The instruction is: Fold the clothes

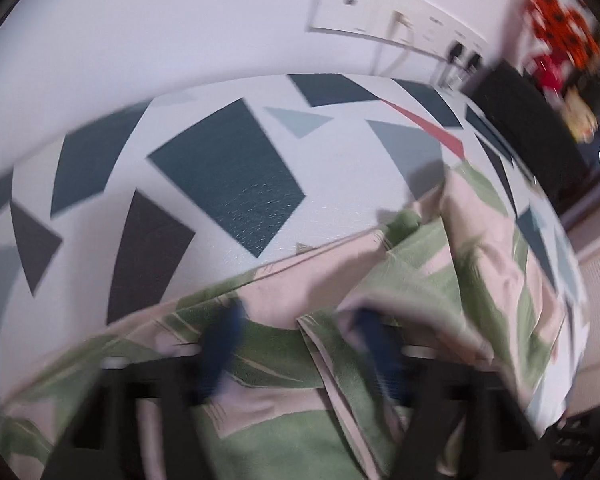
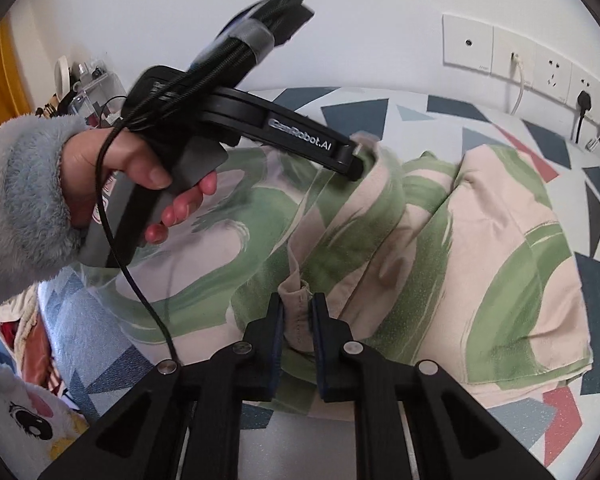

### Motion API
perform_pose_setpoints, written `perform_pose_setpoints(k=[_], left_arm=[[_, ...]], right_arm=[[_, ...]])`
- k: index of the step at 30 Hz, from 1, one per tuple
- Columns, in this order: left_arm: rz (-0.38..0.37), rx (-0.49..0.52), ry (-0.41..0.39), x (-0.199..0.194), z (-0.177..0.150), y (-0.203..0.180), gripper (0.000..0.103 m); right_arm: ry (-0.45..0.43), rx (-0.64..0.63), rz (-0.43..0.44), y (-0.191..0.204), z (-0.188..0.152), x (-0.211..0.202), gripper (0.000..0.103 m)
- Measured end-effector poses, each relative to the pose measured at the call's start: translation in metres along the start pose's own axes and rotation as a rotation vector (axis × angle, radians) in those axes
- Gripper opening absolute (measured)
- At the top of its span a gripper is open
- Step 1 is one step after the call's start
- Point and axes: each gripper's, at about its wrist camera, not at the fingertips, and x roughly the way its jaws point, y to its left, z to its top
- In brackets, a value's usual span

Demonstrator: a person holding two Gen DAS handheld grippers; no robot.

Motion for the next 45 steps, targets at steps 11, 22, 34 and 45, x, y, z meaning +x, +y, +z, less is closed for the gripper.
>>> perform_pose_setpoints(k=[11,22,34,45], left_arm=[[0.017,-0.150,-0.038,-0.008,-0.011,0.039,0.015],[-0.099,-0.120,-0.043,-0.033,-0.012,0.024,0.018],[-0.058,0.000,0.029,-0.006,-0.018,-0.009,0.034],[0.139,0.032,-0.050,-0.043,-0.040,0.010,0.059]], right_arm=[[0.030,-0.055,0.049,0.008,-0.002,-0.002,0.014],[0.032,-0.041,0.111,0.014,-0.001,-0.007,0.025],[0.085,0.001,0.170,0.012,-0.001,-0.003,0.027],[0.016,0.059,0.011,-0.022,-0.001,-0.038,0.048]])
